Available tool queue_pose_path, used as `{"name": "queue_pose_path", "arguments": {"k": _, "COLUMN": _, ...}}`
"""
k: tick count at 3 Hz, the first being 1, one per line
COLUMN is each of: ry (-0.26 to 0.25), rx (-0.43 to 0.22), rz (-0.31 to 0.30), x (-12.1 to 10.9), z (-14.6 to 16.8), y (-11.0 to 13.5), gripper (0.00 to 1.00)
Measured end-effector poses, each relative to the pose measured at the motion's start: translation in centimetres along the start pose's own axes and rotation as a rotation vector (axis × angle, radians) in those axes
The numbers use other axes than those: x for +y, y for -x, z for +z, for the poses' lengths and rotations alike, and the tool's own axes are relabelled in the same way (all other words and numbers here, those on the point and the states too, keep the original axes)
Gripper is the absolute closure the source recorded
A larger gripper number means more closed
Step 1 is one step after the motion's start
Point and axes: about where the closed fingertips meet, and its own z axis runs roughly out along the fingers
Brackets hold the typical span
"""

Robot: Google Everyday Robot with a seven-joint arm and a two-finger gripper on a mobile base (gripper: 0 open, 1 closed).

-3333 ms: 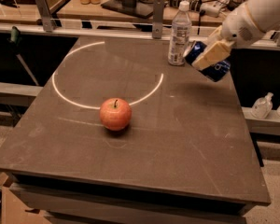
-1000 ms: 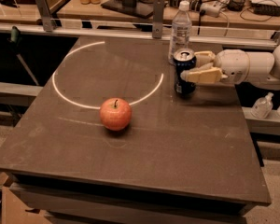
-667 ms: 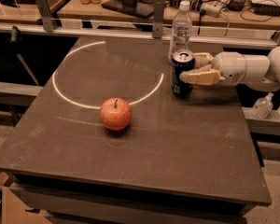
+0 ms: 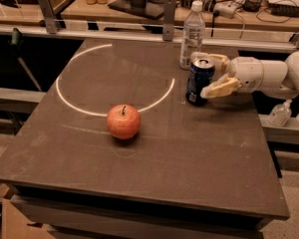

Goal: Place pepsi can upright

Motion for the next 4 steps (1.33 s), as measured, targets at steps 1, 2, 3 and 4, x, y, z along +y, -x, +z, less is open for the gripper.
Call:
{"name": "queue_pose_path", "arguments": {"k": 1, "ry": -0.021, "rx": 0.017, "rz": -0.002, "x": 0.3, "z": -0.8, "y": 0.1, "gripper": 0.0}}
{"name": "queue_pose_path", "arguments": {"k": 2, "ry": -0.082, "rx": 0.106, "rz": -0.03, "x": 0.6, "z": -3.9, "y": 1.4, "gripper": 0.0}}
{"name": "queue_pose_path", "arguments": {"k": 3, "ry": -0.181, "rx": 0.245, "rz": -0.078, "x": 0.8, "z": -8.6, "y": 4.4, "gripper": 0.0}}
{"name": "queue_pose_path", "arguments": {"k": 4, "ry": -0.202, "rx": 0.26, "rz": -0.092, "x": 0.4, "z": -9.3, "y": 4.9, "gripper": 0.0}}
